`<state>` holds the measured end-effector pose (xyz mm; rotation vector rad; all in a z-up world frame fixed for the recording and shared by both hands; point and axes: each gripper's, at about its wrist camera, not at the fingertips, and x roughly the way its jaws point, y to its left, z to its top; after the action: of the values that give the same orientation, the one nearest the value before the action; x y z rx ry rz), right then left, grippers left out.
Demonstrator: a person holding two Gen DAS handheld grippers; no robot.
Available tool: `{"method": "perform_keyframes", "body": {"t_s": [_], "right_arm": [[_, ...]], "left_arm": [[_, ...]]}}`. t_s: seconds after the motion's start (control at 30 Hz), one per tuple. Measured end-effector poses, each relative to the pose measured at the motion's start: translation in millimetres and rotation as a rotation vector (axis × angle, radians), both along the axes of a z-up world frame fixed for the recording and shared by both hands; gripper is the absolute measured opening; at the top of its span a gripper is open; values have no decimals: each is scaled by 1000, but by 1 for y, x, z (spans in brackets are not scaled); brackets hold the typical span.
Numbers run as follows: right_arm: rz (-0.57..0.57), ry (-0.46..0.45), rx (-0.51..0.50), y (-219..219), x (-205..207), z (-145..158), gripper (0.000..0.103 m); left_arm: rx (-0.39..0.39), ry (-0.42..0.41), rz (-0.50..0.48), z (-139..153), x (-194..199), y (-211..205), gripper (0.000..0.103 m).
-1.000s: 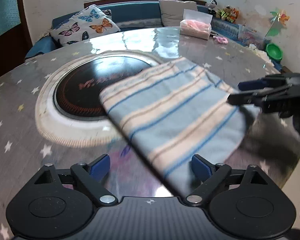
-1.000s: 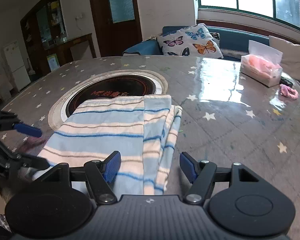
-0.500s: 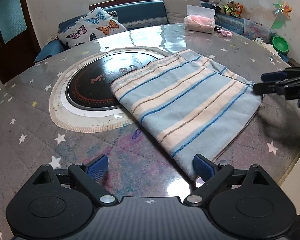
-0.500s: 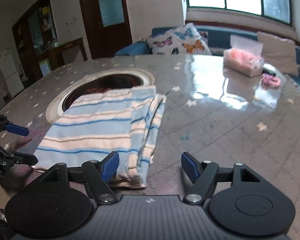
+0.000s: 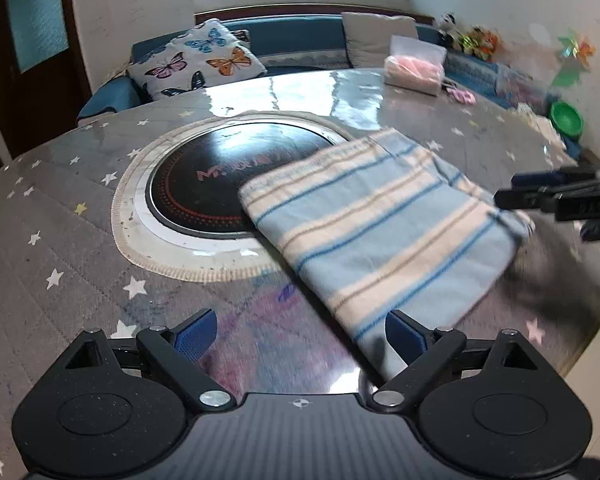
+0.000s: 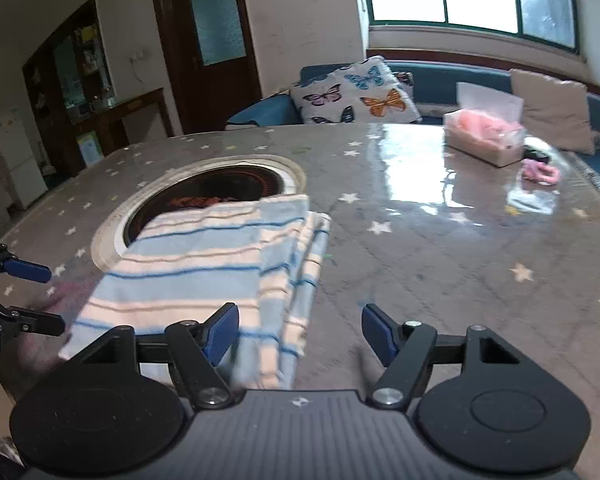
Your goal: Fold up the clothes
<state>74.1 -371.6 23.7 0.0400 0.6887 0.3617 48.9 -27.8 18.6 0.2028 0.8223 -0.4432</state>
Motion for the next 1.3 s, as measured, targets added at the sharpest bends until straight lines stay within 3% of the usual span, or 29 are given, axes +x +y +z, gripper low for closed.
{"method": "perform_keyframes", "body": {"t_s": [0.33,0.5,0.57,0.63,0.8,0.87,1.1,1.3], "right_arm": [[-34,101,105,12,54,-15,54],[-46,144,105,18,68,-22,48],[-44,145,108,20,68,-24,44],[-41,154,124,19,68,-24,31],[-36,180,167,18,70,-25,23],[-41,180,176,17,70,-25,20],[-61,186,202,9,52,-24,15],[-82,196,220,-1,37,-24,19]], "left_arm": [[-118,74,96,-5,43,-6,70],[-164,142,130,-13,60,-7,59],[-176,159,140,-15,64,-7,57],[-179,158,140,-16,65,-9,54],[-191,164,137,-16,68,-12,46],[-201,174,135,-17,70,-13,38],[-209,189,125,-17,71,-14,37],[-195,185,121,-17,74,-21,38]]}}
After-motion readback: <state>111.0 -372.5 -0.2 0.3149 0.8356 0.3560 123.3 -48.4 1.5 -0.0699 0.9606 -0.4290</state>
